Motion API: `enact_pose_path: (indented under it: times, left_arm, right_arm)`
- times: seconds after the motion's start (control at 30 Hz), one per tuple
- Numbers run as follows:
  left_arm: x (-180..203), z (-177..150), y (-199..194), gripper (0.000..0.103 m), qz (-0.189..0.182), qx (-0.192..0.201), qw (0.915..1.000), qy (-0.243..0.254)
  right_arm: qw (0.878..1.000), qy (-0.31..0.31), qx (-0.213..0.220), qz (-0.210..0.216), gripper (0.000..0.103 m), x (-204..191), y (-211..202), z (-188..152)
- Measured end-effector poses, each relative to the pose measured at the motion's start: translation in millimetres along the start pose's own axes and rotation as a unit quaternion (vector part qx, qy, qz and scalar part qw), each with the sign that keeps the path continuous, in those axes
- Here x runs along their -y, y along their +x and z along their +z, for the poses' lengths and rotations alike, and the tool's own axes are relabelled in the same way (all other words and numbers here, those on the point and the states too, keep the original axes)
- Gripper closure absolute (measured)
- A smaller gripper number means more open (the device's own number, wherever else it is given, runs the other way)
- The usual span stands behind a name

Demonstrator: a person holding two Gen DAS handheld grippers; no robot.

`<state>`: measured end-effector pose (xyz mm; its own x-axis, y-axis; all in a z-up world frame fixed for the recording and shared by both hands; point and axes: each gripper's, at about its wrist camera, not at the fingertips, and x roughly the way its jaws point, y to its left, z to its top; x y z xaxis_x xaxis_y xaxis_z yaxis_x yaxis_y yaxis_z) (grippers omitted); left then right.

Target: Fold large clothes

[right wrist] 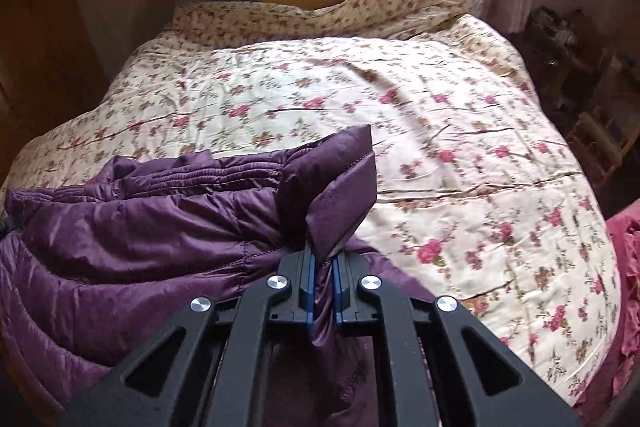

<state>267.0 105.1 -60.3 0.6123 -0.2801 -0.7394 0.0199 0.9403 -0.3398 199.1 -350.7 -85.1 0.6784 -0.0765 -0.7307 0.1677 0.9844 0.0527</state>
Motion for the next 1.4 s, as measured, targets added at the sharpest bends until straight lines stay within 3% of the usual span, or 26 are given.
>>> enact_pose_path:
  times: [0.1,0.2,0.5,1.1,1.33,1.4]
  left_arm:
    - [13,-5,22,0.096,0.057,-0.001,0.9979,0.032]
    - [14,-17,40,0.096,0.091,-0.003,0.9948,0.047]
    - [21,-44,56,0.096,0.133,0.033,0.9871,0.083]
    - [16,-48,60,0.093,0.120,0.045,0.9898,0.063]
    - [15,-46,56,0.089,0.118,0.041,0.9905,0.058]
    - [16,-44,52,0.076,0.122,0.040,0.9900,0.059]
  right_arm:
    - [1.000,0.001,-0.003,-0.027,0.097,0,14,-7]
    - [0.999,-0.002,-0.005,-0.046,0.097,-5,28,-16]
    - [0.999,0.007,-0.001,-0.054,0.095,-3,58,-31]
    - [0.998,0.006,-0.004,-0.061,0.091,-2,61,-31]
    - [0.997,0.031,-0.004,-0.076,0.065,5,49,-25]
    - [0.997,0.031,0.000,-0.077,0.058,5,41,-24]
